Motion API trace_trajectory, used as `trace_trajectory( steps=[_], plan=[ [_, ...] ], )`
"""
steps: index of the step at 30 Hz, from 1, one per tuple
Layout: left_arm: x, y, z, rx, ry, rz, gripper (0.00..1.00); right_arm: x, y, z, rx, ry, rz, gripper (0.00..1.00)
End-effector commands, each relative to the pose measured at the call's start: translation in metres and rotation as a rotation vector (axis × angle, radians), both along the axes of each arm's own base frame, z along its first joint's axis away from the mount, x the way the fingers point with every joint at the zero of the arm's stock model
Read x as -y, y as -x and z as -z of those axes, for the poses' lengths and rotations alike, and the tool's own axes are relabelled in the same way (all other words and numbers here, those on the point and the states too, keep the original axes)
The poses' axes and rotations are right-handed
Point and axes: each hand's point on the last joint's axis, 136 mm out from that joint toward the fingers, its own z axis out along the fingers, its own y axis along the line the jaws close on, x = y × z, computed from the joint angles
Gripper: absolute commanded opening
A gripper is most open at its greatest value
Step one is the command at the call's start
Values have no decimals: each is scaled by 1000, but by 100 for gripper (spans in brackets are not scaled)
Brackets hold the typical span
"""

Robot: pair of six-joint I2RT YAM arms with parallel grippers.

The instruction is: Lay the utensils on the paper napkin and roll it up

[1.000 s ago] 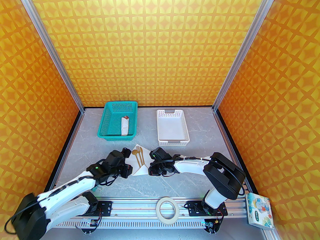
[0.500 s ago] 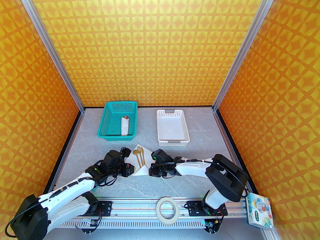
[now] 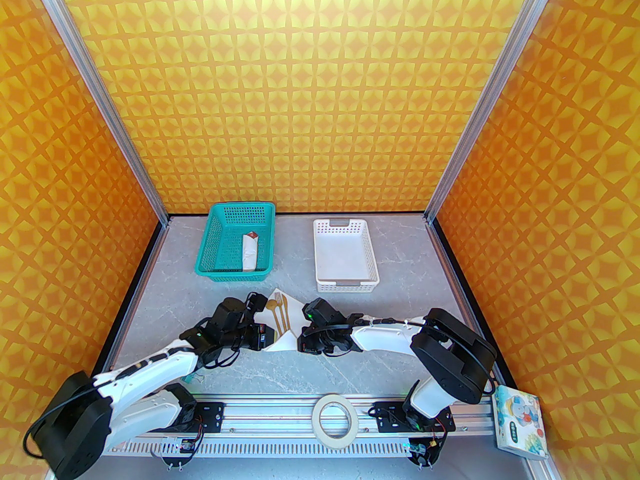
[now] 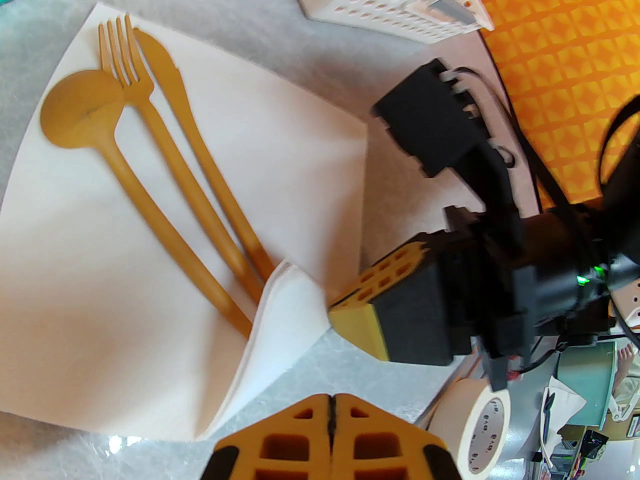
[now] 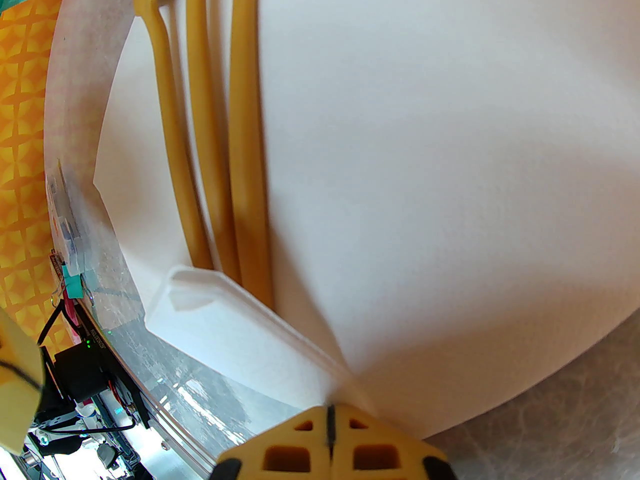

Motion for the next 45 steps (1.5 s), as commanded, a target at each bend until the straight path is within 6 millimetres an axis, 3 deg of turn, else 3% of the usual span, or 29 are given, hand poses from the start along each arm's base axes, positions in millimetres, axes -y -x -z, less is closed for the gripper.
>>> trace_trajectory(
  steps=[1,8,22,37,45],
  plan=[
    [2,-5,2,1,11,6,0,8,7,12,-26,56,12,0],
    [-6,-9,16,-36,-28,-13,0,8,6,14,-29,59,11,0],
    [8,0,28,-76,7,96,0,8,6,14,-28,66,7,0],
    [4,0,53,-146,-63,84,0,5,3,10,-12,63,-2,0],
    [-2,3,62,-166,-94,76,0,7,-14,-23,93,94,-8,18]
  ],
)
